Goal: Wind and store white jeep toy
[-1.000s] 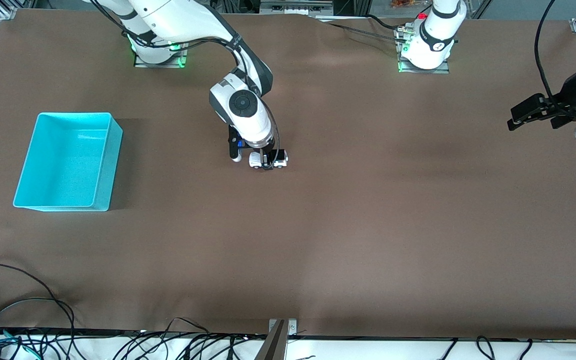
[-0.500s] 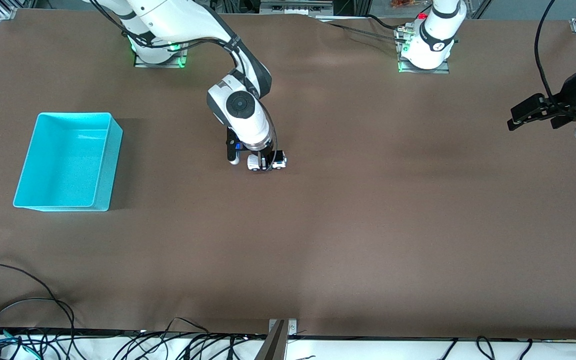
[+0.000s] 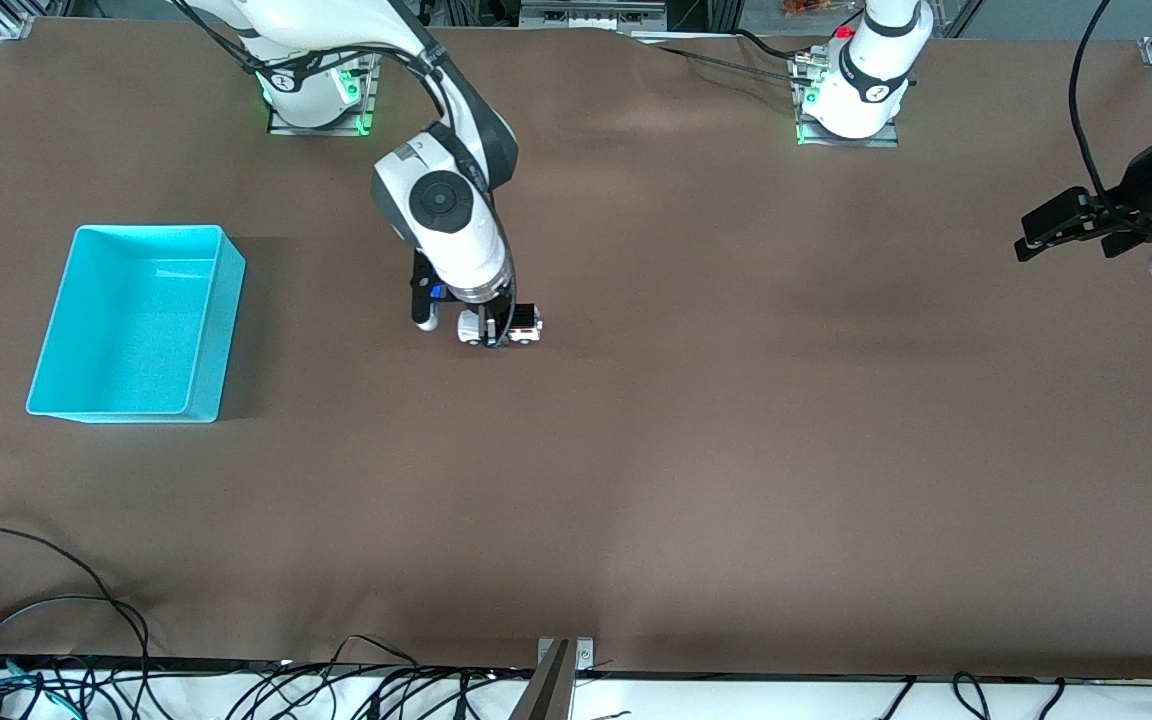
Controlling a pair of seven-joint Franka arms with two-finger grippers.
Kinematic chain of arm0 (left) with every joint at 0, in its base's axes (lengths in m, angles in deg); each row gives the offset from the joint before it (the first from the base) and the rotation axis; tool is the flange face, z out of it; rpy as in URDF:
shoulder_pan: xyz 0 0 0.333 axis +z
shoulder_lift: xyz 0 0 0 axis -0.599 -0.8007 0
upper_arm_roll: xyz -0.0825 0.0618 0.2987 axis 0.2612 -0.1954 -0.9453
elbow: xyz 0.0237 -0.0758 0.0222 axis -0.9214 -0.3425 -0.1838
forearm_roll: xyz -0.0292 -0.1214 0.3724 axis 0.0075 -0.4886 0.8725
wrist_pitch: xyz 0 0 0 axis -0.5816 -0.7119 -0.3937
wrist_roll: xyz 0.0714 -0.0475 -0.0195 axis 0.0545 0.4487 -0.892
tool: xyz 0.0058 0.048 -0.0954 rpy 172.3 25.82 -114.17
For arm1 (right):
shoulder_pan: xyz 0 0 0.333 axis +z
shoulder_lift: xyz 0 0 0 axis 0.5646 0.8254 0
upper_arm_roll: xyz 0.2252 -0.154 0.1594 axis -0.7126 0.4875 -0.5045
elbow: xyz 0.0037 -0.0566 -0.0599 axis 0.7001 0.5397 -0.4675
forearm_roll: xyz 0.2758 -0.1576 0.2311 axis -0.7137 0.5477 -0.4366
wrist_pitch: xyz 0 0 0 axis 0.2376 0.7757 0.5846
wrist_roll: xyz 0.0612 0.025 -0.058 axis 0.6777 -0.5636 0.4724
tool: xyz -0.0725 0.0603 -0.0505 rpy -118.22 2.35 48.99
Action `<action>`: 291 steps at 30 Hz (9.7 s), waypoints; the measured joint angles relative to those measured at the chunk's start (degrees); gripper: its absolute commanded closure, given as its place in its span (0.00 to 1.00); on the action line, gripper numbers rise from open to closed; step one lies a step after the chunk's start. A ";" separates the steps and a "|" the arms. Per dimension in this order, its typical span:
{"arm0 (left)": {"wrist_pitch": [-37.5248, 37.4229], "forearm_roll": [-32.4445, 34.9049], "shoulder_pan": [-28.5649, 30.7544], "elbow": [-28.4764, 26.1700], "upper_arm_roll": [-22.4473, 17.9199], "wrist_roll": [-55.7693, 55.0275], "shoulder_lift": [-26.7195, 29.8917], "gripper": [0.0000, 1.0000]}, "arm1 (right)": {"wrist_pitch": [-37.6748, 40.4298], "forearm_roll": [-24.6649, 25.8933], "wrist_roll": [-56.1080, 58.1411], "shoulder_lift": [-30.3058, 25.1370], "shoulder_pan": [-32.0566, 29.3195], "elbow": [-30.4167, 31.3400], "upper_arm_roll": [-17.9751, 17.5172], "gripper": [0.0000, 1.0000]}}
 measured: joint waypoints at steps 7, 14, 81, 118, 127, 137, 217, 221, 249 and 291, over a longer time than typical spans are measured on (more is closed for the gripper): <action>0.00 0.00 0.00 0.00 0.00 0.00 0.00 0.00 | 3.79 0.00 3.26 -1.86 -2.72 0.03 0.09 1.00; 0.00 0.00 0.00 0.00 0.00 0.00 -0.01 0.00 | 5.46 0.00 8.26 -2.70 -4.36 0.09 0.10 1.00; 0.00 0.00 0.00 0.00 0.00 0.00 -0.16 0.00 | 23.09 -1.29 100.49 -19.84 -29.55 14.96 16.53 1.00; 0.00 0.00 0.00 0.01 0.00 0.00 -0.90 0.00 | 13.09 9.24 117.63 -11.27 -36.74 16.82 20.51 1.00; 0.00 3.13 -0.17 0.01 0.26 0.14 -1.05 0.00 | 8.24 9.26 117.65 -6.61 -36.82 17.49 20.50 1.00; 0.00 5.56 -1.73 0.01 1.01 0.13 -1.25 0.00 | 4.90 9.31 117.67 -4.54 -37.04 18.80 20.52 1.00; 0.00 5.64 -1.76 0.01 1.49 0.25 -1.36 0.00 | 15.97 9.31 117.66 -21.06 -37.01 18.81 16.18 0.00; 0.00 5.64 -1.76 0.01 1.49 0.25 -1.36 0.00 | 16.16 9.31 117.66 -22.99 -37.00 18.81 16.12 0.00; 0.00 5.64 -1.76 0.01 1.50 0.25 -1.38 0.00 | 26.41 -4.23 118.17 -36.79 -36.81 13.41 11.50 0.00; 0.00 5.64 -1.79 0.01 1.50 0.25 -1.40 0.00 | 45.17 0.50 115.33 -26.13 -37.00 -13.50 0.98 0.00</action>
